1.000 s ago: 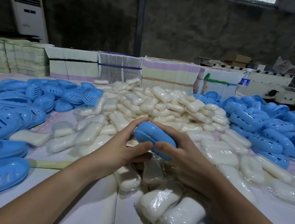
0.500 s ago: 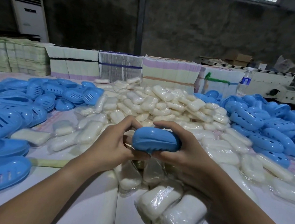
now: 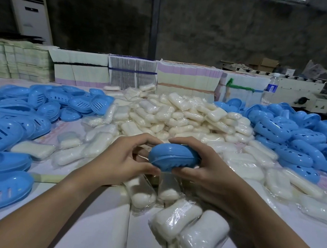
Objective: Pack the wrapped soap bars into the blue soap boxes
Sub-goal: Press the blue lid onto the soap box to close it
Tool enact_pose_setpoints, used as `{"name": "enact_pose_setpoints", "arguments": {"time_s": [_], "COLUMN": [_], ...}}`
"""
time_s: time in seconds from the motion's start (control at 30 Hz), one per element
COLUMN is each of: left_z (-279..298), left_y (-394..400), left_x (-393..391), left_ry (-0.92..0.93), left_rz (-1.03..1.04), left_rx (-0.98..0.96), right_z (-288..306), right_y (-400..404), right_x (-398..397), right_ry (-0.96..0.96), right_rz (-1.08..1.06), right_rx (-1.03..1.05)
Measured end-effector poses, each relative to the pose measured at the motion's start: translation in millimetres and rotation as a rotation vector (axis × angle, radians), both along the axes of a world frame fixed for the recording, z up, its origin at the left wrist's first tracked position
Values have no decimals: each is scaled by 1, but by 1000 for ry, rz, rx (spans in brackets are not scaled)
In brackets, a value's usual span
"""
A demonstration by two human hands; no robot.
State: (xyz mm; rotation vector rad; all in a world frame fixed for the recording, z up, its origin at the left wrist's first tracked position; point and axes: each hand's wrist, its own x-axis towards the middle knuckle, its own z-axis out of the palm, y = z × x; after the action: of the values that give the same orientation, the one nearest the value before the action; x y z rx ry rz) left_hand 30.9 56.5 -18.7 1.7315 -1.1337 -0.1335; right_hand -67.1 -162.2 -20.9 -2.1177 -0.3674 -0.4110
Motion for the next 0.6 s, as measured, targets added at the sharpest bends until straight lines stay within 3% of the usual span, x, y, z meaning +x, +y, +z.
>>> {"name": "enact_pose_setpoints", "arguments": {"time_s": [0.13, 0.47, 0.6], "left_z": [-3, -11, -13], "left_y": [-1, -8, -8], "left_x": [3, 2, 3], "left_ry": [6, -119, -68], "left_rz": [10, 98, 98], "left_rx": [-13, -40, -109], "right_z": [-2, 0, 1], "right_y": [0, 6, -1], "right_x": [5, 4, 5], "right_ry": [-14, -92, -74], "right_rz": [-4, 19, 1], "right_rx": [-59, 29, 69]}}
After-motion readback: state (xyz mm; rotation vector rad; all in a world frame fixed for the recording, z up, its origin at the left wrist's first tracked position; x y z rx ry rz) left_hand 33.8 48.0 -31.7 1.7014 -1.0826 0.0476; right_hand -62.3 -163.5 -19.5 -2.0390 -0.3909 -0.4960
